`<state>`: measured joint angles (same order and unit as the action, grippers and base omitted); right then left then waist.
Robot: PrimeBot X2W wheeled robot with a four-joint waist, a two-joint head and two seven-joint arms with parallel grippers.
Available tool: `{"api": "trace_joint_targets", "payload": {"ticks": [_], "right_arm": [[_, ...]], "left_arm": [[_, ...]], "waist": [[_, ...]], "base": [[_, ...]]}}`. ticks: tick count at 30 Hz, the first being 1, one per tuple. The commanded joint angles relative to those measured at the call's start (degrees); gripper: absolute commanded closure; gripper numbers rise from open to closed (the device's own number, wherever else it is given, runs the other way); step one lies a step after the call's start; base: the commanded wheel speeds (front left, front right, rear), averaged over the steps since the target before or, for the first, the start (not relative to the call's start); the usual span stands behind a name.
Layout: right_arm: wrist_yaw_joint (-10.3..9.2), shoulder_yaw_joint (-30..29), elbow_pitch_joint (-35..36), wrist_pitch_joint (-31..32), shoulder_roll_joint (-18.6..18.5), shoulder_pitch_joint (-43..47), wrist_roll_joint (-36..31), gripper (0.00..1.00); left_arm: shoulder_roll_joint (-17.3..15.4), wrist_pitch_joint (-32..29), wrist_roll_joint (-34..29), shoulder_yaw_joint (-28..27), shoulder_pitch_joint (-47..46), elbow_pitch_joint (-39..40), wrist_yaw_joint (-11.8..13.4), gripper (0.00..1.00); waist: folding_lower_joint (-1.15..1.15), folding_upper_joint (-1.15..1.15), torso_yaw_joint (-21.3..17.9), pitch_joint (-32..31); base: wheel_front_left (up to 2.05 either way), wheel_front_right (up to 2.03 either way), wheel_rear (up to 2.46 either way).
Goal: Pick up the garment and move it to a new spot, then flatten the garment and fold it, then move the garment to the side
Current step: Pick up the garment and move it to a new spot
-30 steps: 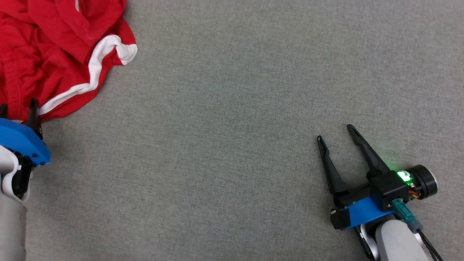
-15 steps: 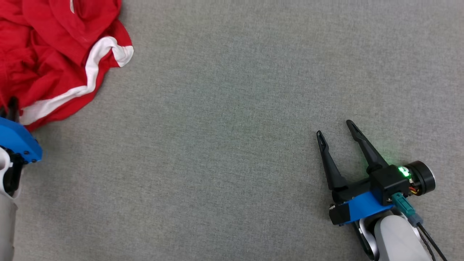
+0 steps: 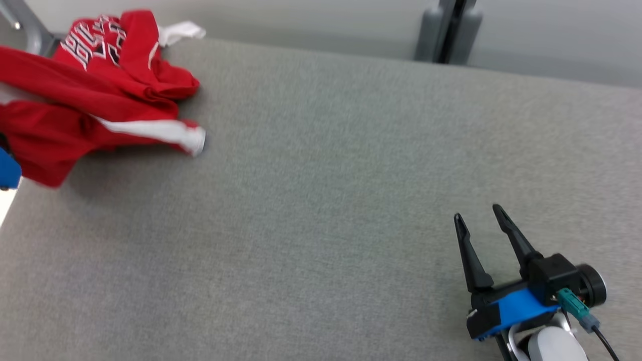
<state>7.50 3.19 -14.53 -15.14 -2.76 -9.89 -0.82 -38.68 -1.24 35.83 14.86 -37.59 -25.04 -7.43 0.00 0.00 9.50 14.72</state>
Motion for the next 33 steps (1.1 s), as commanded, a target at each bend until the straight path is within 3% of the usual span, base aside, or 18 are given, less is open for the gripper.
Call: {"api": "trace_joint_targets", "payload": {"ticks": [1, 5, 8, 13, 19, 22, 26, 33], "right_arm": [[-0.02, -0.7, -0.4, 0.0, -0.2, 1.6, 1.3, 0.00], [-0.02, -1.6, -1.0, 0.0, -0.2, 3.9, 2.8, 0.00], [-0.02, -2.4, -1.3, 0.0, -0.2, 5.3, 3.9, 0.00], [-0.02, -4.2, -1.5, 0.0, -0.2, 7.4, 4.9, 0.00], [-0.02, -7.1, -1.6, 0.0, -0.2, 8.9, 5.0, 0.00], [-0.01, -8.6, -1.5, 0.0, -0.2, 9.1, 5.1, 0.00], [-0.01, -9.1, -1.2, 0.0, -0.2, 8.5, 5.4, 0.00], [-0.01, -7.6, -0.8, 0.0, -0.2, 5.8, 7.0, 0.00]], "left_arm": [[-1.8, -1.0, 0.1, 0.7, 0.2, 4.8, 0.0, 1.00], [-4.0, -3.9, -0.8, 2.2, -1.4, 14.0, 0.0, 1.00], [-3.7, -7.0, -1.3, 4.4, -2.7, 19.3, 0.0, 1.00], [0.7, -10.7, -1.6, 8.6, -4.9, 26.4, 0.8, 1.00], [9.6, -11.9, 0.8, 13.3, -5.9, 29.6, 2.1, 1.00], [14.1, -12.0, 2.9, 15.2, -4.3, 28.5, 2.9, 1.00], [17.1, -11.6, 4.3, 16.8, -2.4, 24.6, 3.3, 1.00], [20.1, -8.3, 5.7, 18.3, 2.9, 6.5, 3.9, 1.00]], "waist": [[0.00, 0.00, -3.3, -4.9], [0.00, 0.00, -5.8, -9.3], [0.00, 0.00, -8.2, -11.8], [0.00, 0.00, -12.5, -14.1], [0.00, 0.00, -17.2, -14.4], [0.00, 0.00, -18.8, -13.4], [0.00, 0.00, -20.1, -11.8], [0.00, 0.00, -22.0, -7.2]], "base": [[0.00, 0.00, 0.00], [0.00, 0.00, 0.00], [0.00, 0.00, 0.00], [0.00, 0.00, 0.00], [0.00, 0.00, 0.00], [0.00, 0.00, 0.00], [0.00, 0.00, 0.00], [0.00, 0.00, 0.00]]}}
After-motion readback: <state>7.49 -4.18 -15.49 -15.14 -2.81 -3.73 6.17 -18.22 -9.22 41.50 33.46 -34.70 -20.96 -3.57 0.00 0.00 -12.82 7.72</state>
